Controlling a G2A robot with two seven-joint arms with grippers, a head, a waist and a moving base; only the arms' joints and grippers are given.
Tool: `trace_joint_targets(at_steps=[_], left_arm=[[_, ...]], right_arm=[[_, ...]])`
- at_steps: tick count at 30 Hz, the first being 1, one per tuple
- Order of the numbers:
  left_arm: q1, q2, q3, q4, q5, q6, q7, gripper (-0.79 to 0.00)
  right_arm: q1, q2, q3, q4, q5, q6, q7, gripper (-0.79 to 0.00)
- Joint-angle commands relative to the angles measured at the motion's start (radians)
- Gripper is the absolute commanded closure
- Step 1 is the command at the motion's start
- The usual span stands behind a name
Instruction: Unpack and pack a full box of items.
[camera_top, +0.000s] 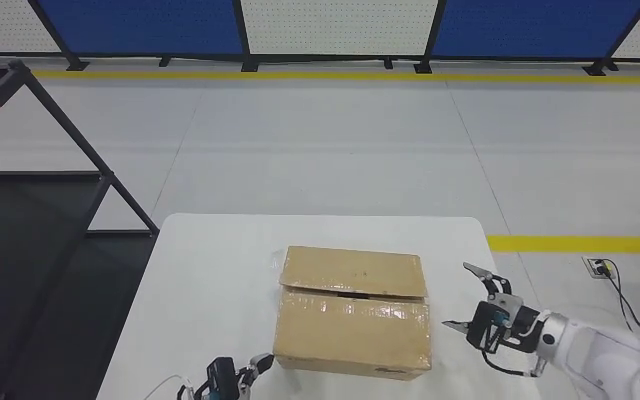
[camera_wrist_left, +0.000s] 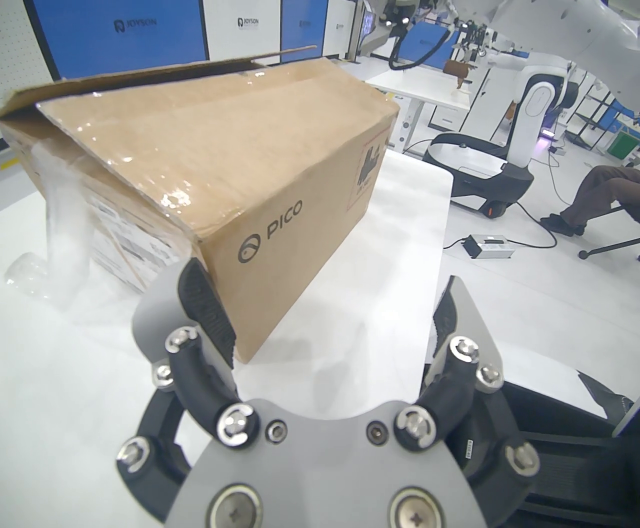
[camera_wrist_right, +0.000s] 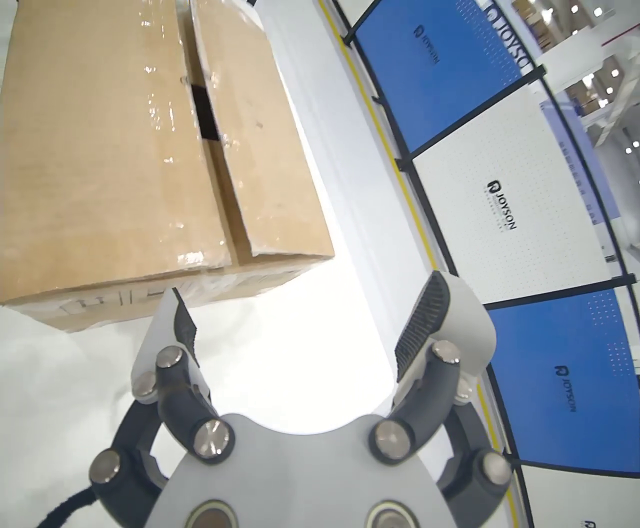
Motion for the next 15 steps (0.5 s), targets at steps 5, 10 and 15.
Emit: trace_joint_targets(at_steps=[5,10,15], left_arm=[[-0.005,0.004,0.008,0.018,0.008,0.003,0.028,-0.785],[-0.012,0.008,-0.007,0.039,-0.011,0.011,0.04,-0.785],[-0.01,0.012,-0.021,0.049,-0.029,0.013,0.048,-0.785]], right_arm=[[-0.026,0.023,0.022,0.026,-0.021,-0.087,0.032,-0.785],[-0.036,0.047,-0.044,0.047,-0.04,-0.087,0.014,-0.785],[-0.041,0.059,-0.061,0.091,-0.017,-0.087,-0.024,-0.785]])
